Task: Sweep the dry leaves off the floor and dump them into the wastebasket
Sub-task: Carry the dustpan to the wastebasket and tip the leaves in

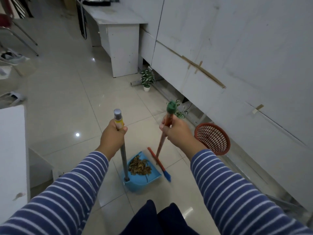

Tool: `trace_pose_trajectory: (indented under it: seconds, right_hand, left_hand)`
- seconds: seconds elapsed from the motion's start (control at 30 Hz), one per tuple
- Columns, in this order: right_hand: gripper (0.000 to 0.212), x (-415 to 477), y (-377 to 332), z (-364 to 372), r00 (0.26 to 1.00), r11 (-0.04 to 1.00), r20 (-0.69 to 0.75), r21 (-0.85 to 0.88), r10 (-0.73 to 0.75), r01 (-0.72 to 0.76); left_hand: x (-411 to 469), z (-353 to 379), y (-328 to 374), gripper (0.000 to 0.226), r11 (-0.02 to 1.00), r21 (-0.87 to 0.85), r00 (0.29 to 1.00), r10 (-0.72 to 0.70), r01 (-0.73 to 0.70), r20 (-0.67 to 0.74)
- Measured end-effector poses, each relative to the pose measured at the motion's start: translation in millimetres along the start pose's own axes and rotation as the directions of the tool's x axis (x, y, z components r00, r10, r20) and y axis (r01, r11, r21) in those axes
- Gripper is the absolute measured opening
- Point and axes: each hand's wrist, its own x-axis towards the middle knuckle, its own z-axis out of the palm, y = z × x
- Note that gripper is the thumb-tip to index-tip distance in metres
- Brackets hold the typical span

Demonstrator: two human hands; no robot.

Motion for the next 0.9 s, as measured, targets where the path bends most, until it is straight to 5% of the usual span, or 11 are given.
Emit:
trace_pose_trajectory:
  seconds: [0.3,0.9]
  right_hand:
    - [0.012,-14,-14,-76,0.968,0.998,-0.246,0.047,0.048,-0.037]
    - [0.013,-44,20,-186,0.755,0.993,-0.647,0.114,0.106,-0.041]
  left_hand:
    - [21,0,67,0.013,0.985,0.053,0.985,0.163,-0.166,0.061]
    - [43,85,230,0.026,0.881,-0.013,0.858,0.463,-0.472,0.221]
